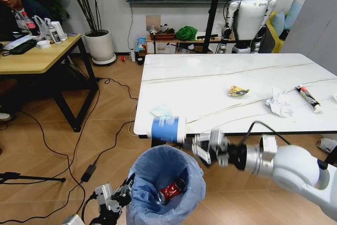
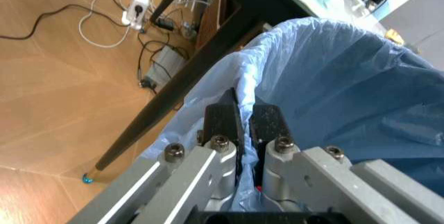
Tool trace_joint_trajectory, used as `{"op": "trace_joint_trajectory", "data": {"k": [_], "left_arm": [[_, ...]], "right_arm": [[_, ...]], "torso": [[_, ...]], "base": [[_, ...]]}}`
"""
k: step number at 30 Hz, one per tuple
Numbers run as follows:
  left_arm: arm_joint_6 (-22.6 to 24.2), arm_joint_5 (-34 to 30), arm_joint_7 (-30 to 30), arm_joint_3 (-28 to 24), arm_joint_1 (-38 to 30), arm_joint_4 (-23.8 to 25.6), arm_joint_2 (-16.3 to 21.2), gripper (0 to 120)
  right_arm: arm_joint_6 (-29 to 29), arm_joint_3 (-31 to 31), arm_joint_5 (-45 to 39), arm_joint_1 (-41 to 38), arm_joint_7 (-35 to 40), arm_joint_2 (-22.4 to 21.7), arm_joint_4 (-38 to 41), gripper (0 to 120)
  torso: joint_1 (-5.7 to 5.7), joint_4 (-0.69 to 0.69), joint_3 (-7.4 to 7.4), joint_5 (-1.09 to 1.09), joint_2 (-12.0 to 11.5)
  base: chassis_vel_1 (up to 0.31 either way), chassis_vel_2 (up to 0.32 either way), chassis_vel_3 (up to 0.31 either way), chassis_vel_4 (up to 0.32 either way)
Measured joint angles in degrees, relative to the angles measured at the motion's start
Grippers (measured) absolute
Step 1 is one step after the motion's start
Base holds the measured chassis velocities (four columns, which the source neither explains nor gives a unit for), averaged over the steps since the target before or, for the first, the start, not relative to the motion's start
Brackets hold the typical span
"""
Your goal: Pick up the trash bin and place the trash from the table into it.
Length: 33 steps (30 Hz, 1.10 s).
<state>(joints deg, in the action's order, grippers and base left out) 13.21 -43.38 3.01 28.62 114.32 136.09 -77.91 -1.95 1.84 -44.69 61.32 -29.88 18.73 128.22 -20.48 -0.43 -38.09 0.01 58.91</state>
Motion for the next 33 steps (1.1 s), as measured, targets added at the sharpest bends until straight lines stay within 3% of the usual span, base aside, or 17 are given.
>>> {"op": "trace_joint_trajectory", "data": {"k": [12, 15, 21, 23, 25, 27, 29, 33], "left_arm": [[0.00, 0.10, -0.05, 0.36, 0.11, 0.45, -0.66, 0], [-0.02, 0.13, -0.09, 0.67, 0.11, 0.45, -0.71, 0], [-0.02, 0.11, -0.07, 0.74, 0.01, 0.45, -0.91, 0], [-0.02, 0.16, -0.07, 0.59, 0.02, 0.37, -1.07, 0], [-0.02, 0.18, -0.07, 0.59, 0.03, 0.36, -1.08, 0], [-0.03, 0.42, -0.09, 0.70, 0.32, 0.33, -1.09, 0], [-0.03, 0.44, -0.09, 0.71, 0.36, 0.33, -1.10, 0], [-0.06, 0.91, -0.22, 1.10, 1.26, 0.34, -1.00, 0]], "right_arm": [[1.17, -0.08, 3.42, 1.43, -5.57, -0.33, -0.61, 0], [1.23, 0.09, 3.62, 0.88, -5.99, -0.29, -1.07, 17], [1.23, 0.08, 3.51, 0.74, -6.14, 0.19, -1.26, 34], [1.22, 0.08, 2.97, 0.65, -6.21, 0.33, -1.48, 46], [1.22, 0.08, 2.75, 0.60, -6.21, 0.37, -1.50, 48], [2.02, 0.30, -1.81, -0.76, -4.90, 2.26, -2.08, 61], [2.15, 0.29, -2.26, -0.90, -4.56, 2.48, -2.13, 63], [5.80, -2.34, -9.27, -4.84, 8.89, 7.67, -3.00, 81]], "torso": [[0.00, 0.00, 0.00, -0.01, 0.00], [0.00, 0.00, 0.00, -0.01, 0.00], [0.00, 0.00, 0.00, -0.01, 0.00], [0.00, 0.00, 0.00, -0.01, -0.01], [0.00, 0.00, 0.00, -0.01, -0.01], [0.00, -0.01, 0.00, -0.03, -0.01], [0.00, -0.01, 0.00, -0.02, -0.01], [0.00, 0.01, 0.00, -0.01, -0.01]], "base": [[0.000, 0.000, 0.000, 0.000], [0.000, 0.000, 0.000, 0.000], [0.000, 0.000, 0.000, 0.000], [0.000, 0.000, 0.000, 0.000], [0.000, 0.000, 0.000, 0.000], [0.000, 0.000, 0.000, 0.000], [0.000, 0.000, 0.000, 0.000], [0.000, 0.000, 0.000, 0.000]]}}
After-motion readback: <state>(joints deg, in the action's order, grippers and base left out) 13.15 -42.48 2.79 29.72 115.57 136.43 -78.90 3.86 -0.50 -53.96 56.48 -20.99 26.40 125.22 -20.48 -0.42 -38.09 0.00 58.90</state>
